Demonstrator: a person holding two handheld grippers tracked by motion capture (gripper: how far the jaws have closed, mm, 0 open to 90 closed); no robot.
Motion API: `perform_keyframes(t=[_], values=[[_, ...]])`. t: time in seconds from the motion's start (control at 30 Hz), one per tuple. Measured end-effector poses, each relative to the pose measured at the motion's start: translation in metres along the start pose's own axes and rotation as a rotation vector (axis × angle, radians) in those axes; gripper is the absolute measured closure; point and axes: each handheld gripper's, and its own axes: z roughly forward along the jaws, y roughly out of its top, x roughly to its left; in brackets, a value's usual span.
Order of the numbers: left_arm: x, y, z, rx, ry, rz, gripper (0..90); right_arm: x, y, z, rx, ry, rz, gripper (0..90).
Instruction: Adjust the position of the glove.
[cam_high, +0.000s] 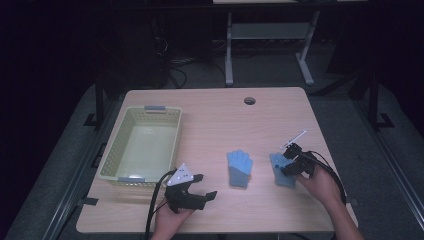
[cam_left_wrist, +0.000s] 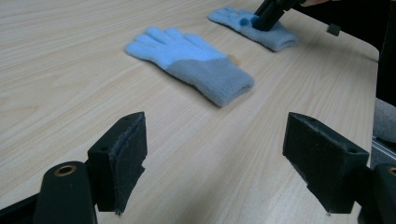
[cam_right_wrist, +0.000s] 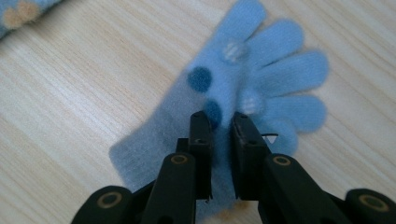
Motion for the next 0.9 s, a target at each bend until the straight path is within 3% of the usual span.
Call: perform_keyframes(t=[0.5, 0.9], values=[[-0.002, 0.001, -0.004, -0.018, 0.004, -0.004, 21.6, 0.003, 0.000, -0.008, -0.038, 0.018, 0.014, 82.1], [-0.002, 0.001, -0.004, -0.013, 0.006, -0.005, 21.6, 0.018, 0.015, -0.037, -0.117, 0.043, -0.011, 81.8]])
